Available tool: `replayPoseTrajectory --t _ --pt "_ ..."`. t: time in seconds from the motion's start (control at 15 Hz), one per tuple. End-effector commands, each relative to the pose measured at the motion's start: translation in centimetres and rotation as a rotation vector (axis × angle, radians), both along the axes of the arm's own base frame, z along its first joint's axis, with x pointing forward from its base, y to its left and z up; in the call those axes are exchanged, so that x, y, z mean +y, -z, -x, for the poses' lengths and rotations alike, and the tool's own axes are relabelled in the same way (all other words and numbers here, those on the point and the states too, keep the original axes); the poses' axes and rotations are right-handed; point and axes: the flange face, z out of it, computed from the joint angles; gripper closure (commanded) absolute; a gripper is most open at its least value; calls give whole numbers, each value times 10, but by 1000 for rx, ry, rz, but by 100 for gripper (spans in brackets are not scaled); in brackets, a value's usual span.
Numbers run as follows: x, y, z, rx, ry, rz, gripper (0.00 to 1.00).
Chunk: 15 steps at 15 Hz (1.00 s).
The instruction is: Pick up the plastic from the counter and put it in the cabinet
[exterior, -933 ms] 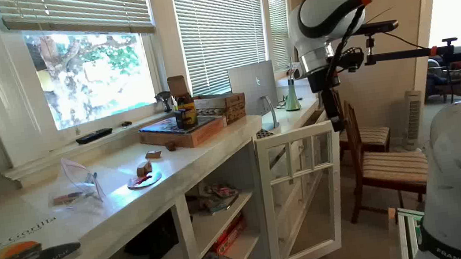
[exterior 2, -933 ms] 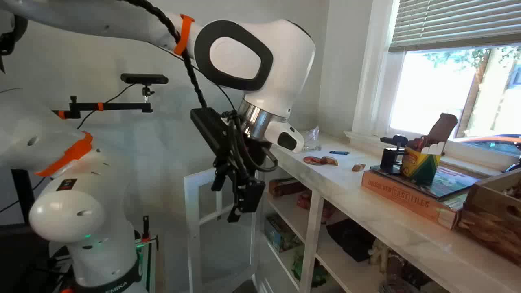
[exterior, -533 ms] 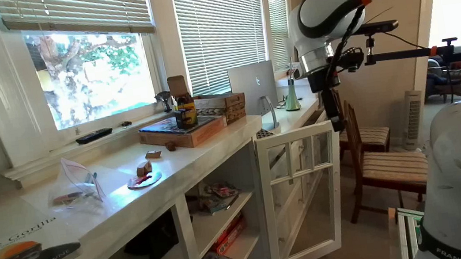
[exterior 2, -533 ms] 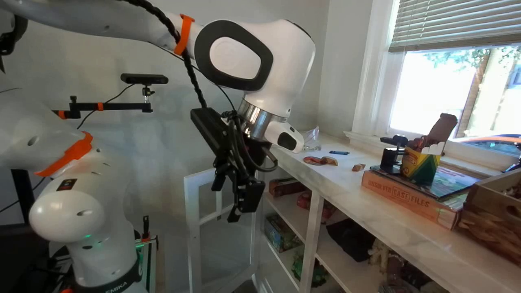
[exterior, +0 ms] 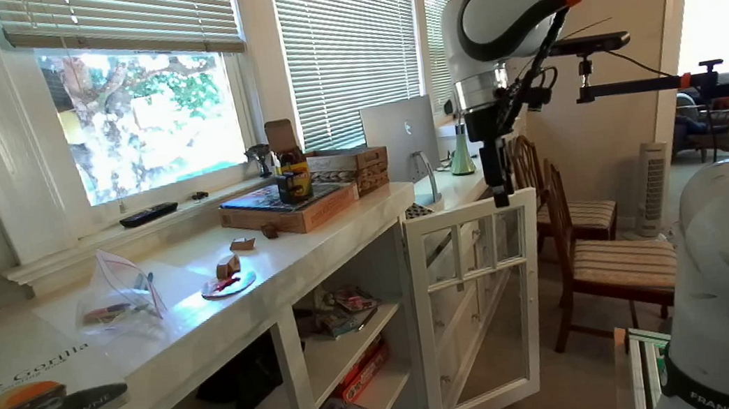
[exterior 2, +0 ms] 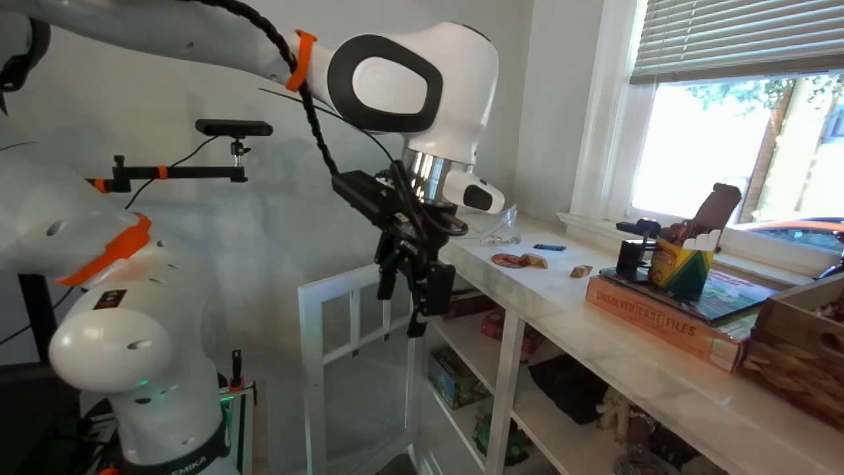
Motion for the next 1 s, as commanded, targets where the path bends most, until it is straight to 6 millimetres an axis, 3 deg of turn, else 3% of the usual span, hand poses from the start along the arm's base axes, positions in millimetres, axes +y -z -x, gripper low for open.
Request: replayPoseTrajectory --t 0.0,0.33,0.4,0.6,0.93 --pt "38 -8 -33 -137 -91 80 0" --pt "84 -10 -78 -302 -202 106 0" --pt "75 -15 -65 -296 -179 120 0" --pt "85 -9 -74 -292 -204 119 0" --pt "80 -11 -78 -314 -192 171 0"
